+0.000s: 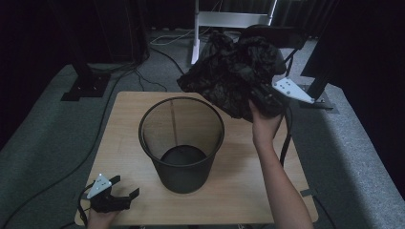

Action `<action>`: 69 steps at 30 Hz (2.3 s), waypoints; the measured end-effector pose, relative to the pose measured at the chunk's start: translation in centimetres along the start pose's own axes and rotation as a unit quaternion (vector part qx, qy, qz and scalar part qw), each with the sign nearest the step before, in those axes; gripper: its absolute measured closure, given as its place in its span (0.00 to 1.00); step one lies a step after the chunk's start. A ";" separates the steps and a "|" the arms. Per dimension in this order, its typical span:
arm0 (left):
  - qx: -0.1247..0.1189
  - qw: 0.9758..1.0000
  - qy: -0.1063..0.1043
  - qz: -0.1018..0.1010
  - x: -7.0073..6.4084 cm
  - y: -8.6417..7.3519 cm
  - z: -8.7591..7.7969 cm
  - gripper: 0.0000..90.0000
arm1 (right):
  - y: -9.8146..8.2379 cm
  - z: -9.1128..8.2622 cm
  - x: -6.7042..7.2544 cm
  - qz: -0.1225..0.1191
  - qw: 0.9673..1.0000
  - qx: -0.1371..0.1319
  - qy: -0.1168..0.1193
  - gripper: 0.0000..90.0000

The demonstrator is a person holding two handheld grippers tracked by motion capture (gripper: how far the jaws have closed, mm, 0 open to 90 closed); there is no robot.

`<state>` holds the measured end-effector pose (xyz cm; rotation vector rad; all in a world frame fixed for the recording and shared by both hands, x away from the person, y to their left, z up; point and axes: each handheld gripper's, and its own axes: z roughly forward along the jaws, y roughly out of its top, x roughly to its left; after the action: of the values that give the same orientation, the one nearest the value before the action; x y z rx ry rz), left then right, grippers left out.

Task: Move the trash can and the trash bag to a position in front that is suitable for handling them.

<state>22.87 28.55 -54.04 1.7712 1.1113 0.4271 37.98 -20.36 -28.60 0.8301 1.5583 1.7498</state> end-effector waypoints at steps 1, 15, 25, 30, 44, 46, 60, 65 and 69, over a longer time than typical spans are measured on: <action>0.000 1.000 0.000 0.001 0.0 0.0 0.0 0.00 | 0.6 -0.3 0.4 0.001 1.000 -0.009 0.011 0.96; 0.005 1.000 0.000 0.003 0.0 0.0 0.0 0.00 | 3.4 -3.3 8.4 -0.011 0.984 -0.032 0.176 0.95; 0.005 1.000 -0.001 -0.002 0.3 -0.2 0.0 0.00 | -0.1 -1.8 10.6 0.004 0.964 0.072 0.254 0.95; 0.003 1.000 0.000 0.001 0.4 -0.2 -0.2 0.00 | -1.2 -1.7 10.7 0.020 0.960 0.097 0.260 0.95; -0.011 1.000 -0.006 -0.003 0.4 -0.5 -0.9 0.00 | -1.2 -4.0 10.6 0.019 0.961 0.103 0.256 0.37; -0.014 1.000 -0.008 -0.006 0.5 -0.5 -0.9 0.00 | -0.9 -4.8 10.2 0.023 0.963 0.109 0.244 0.28; -0.019 1.000 -0.008 0.007 0.3 -0.3 -1.3 0.00 | -5.4 -10.0 6.5 0.066 0.969 0.178 0.161 0.15; -0.020 1.000 -0.006 0.009 0.0 -0.2 -1.4 0.00 | -7.6 -10.4 5.7 0.083 0.969 0.183 0.141 0.15; -0.020 1.000 -0.003 0.004 0.0 -0.2 -1.3 0.00 | -8.6 -10.9 5.5 0.087 0.970 0.178 0.139 0.15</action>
<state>21.85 29.34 -53.59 1.7420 1.0851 0.4457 26.49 -21.59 -37.99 0.9459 2.0852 1.7950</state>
